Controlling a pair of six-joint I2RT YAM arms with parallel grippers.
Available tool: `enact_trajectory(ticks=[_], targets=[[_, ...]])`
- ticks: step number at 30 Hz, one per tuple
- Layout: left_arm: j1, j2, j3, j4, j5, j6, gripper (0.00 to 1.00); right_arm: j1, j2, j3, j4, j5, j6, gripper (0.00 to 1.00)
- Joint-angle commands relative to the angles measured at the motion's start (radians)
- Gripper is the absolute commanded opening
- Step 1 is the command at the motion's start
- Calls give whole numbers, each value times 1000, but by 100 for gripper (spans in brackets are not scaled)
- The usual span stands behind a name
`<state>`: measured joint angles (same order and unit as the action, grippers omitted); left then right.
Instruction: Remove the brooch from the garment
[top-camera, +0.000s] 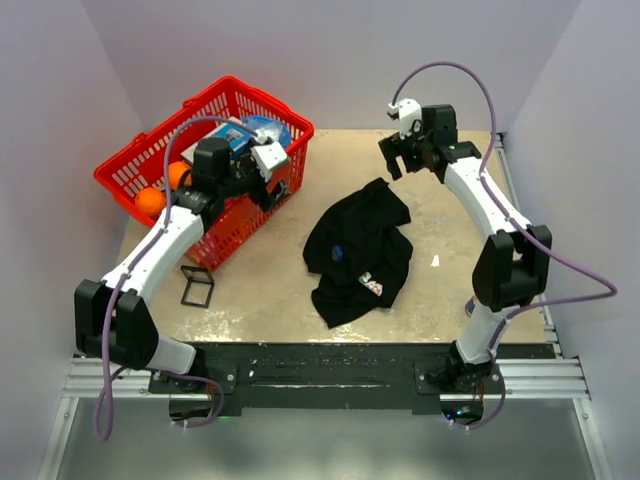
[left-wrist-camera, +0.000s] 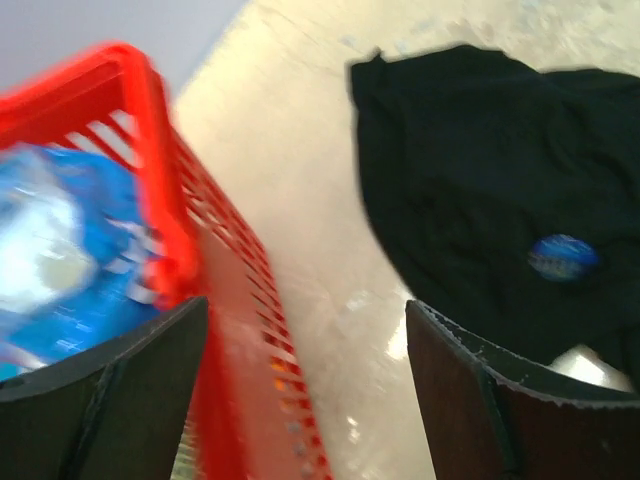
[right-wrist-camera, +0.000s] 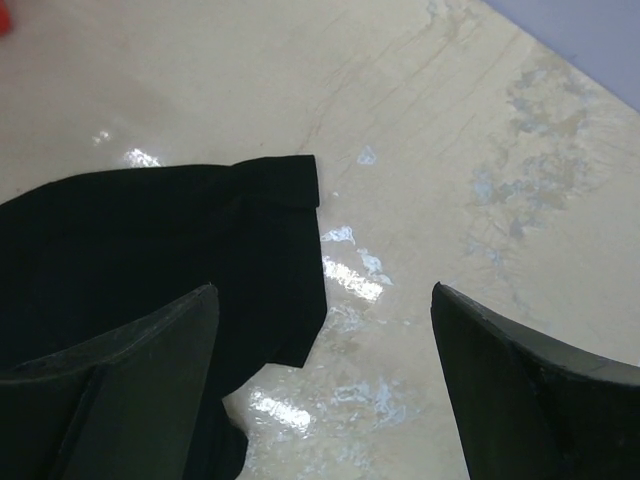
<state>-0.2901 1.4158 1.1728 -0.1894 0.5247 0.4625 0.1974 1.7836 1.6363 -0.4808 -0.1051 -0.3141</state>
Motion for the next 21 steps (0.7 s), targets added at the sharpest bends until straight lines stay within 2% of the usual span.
enact_trajectory(ticks=[1,4,7,11,16,18,19,21], targets=[[126,129,114,100,-161,-39,84,2,111,68,-4,-15,-26,88],[155,176,159,126,-160,-59,83,2,161,100,2,-18,-28,88],[134,176,150,114,-79,-74,84,4,238,143,-1,-28,-26,88],[7,118,84,41,-31,-27,85,2,353,189,-28,-35,-23,88],[-99,3,-65,149,-149,-51,85,2,395,174,-5,-44,-31,85],[-129,-52,-123,263,-233,-62,85,5,416,174,-4,-45,-33,84],[-133,-66,-133,304,-245,-68,86,7,425,174,1,-41,-33,83],[-135,-68,-105,277,-191,-61,86,7,451,175,2,-38,-28,81]])
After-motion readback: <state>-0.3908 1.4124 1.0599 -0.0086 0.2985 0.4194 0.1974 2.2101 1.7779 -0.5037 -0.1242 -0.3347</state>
